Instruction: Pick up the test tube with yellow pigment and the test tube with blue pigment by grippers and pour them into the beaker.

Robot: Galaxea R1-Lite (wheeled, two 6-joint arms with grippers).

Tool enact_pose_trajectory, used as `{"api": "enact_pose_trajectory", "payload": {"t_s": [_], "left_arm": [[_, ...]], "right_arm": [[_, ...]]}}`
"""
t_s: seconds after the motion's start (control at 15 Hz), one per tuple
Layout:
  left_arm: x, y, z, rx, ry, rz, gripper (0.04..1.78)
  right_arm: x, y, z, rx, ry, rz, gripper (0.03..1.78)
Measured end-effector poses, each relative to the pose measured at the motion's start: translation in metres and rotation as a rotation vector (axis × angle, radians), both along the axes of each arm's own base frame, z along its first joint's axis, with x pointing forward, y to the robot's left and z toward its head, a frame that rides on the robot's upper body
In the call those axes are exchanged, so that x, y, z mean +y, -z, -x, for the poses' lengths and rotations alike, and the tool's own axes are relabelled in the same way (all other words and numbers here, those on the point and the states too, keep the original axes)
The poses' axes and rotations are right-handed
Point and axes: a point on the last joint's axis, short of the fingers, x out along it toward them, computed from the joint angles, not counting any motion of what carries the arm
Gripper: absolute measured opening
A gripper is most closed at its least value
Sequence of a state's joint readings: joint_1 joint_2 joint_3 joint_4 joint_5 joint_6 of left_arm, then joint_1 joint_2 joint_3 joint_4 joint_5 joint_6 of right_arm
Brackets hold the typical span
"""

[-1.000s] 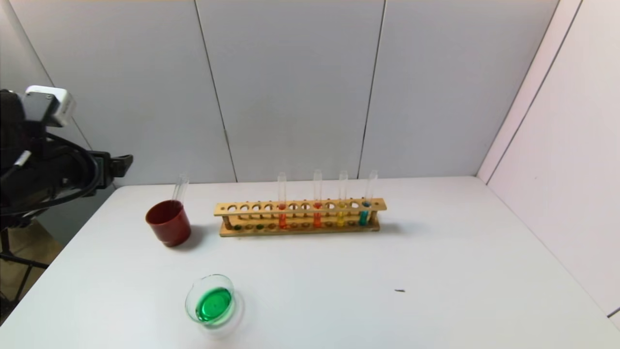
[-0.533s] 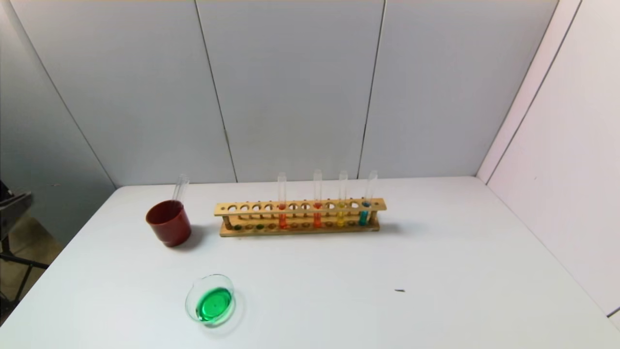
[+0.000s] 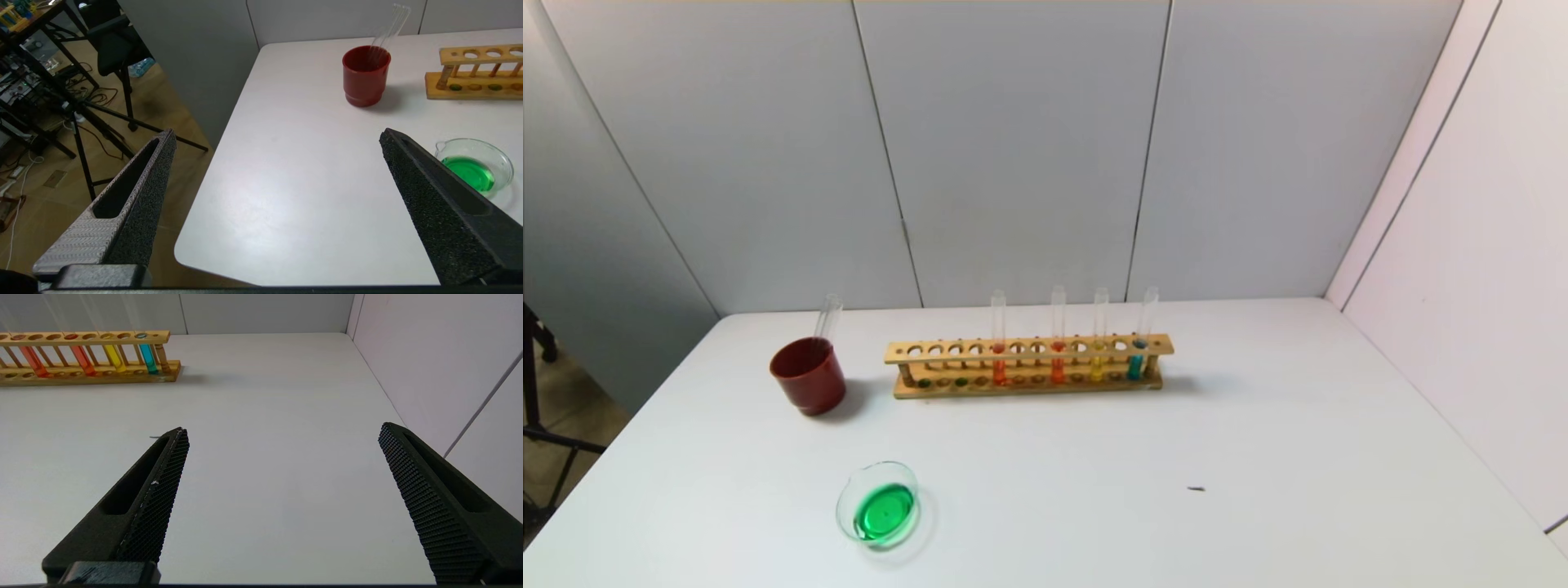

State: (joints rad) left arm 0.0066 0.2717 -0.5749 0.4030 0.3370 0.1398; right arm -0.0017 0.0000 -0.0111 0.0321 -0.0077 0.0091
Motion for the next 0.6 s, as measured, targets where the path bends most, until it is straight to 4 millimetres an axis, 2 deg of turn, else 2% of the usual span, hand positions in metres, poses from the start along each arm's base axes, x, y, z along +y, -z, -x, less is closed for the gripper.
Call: {"api": "enact_pose_trajectory", "payload": {"t_s": [0.13,0.33,0.4,0.6], "left_arm": [[-0.001,0.037,0.008,0.008,0.037,0.004,1.75],[-0.002,0.085,-0.003,0.000,0.082,0.028,1.75],[-0.002,0.095,-0.009,-0.037,0.107,0.036,1.75],[-0.005,0.103,-0.016,-0.152,0.233,0.057,1.75]], "right_arm": [[0.000,0.000,0.000,0.000,0.000,0.000,1.70],[0.000,0.000,0.000,0.000,0.000,0.000,1.70],[0.000,0.000,0.000,0.000,0.000,0.000,1.70],[0.000,0.000,0.000,0.000,0.000,0.000,1.70]]}}
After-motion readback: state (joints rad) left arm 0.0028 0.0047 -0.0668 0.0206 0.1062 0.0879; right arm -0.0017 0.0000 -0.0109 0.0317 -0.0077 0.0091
